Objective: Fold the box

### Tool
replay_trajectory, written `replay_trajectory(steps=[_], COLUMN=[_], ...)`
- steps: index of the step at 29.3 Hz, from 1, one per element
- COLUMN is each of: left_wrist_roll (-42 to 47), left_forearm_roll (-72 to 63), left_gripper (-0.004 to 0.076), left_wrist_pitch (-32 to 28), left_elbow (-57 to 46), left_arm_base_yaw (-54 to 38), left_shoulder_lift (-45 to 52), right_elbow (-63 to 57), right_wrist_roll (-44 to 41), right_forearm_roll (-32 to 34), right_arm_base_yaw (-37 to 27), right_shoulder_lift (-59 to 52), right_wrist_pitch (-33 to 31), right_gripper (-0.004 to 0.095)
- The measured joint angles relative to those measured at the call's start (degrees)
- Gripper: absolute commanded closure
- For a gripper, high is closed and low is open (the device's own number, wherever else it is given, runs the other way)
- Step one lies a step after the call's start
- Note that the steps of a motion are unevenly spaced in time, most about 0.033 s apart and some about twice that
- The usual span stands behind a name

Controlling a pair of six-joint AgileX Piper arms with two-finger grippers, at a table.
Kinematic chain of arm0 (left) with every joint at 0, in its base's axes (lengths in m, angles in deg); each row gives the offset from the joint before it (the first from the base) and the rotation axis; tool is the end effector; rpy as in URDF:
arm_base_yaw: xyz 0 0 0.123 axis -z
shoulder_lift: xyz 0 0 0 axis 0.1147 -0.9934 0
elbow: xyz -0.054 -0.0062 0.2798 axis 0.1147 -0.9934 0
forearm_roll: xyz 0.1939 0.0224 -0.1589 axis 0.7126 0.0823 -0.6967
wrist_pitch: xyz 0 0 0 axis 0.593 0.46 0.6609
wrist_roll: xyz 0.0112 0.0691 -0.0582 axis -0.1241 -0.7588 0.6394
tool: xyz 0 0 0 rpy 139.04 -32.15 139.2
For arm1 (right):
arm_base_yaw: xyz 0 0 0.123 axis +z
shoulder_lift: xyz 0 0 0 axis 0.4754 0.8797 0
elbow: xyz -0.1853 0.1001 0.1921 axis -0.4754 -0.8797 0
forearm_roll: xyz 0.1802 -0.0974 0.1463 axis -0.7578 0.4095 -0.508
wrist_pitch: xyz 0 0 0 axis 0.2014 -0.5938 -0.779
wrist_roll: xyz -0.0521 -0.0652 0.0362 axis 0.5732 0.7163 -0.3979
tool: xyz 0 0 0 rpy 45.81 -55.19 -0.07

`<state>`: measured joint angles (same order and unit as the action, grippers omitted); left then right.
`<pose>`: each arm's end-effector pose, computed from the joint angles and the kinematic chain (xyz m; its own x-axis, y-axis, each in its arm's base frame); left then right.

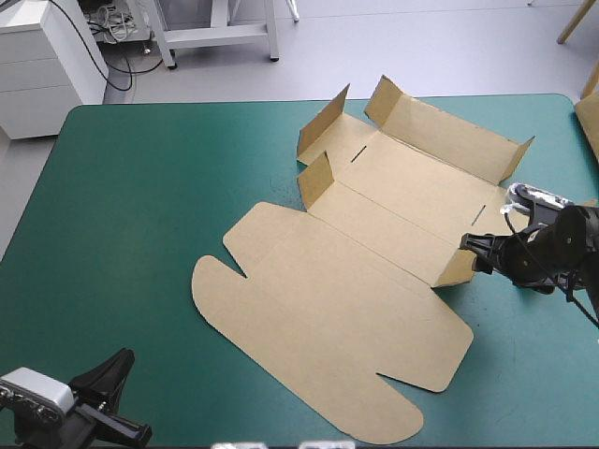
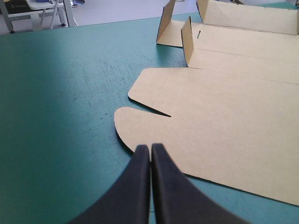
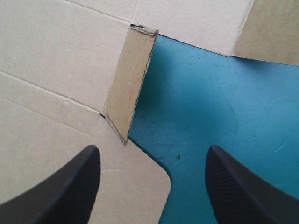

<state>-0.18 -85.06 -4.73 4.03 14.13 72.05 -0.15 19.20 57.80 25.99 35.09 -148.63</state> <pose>0.0008 -0.0214 0.2853 -0.2548 0.0538 -0.9655 0.3541 0.9343 -0.0414 0.2258 0.0002 0.3195 -0.8835 0.3058 -0.3548 0.2471 0.9478 0.2015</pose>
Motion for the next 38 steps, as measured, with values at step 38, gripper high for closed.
replay_trajectory(steps=[38], left_wrist_roll=[-0.05], left_forearm_roll=[0.0], left_gripper=[0.0731], left_wrist_pitch=[0.0], left_elbow=[0.0], left_arm_base_yaw=[0.0], left_shoulder_lift=[0.0], right_elbow=[-5.2], right_wrist_roll=[0.97], right_forearm_roll=[-9.5], right_arm_base_yaw=[0.06], right_shoulder_lift=[14.14], right_wrist_pitch=[18.83], right_gripper=[0.0497])
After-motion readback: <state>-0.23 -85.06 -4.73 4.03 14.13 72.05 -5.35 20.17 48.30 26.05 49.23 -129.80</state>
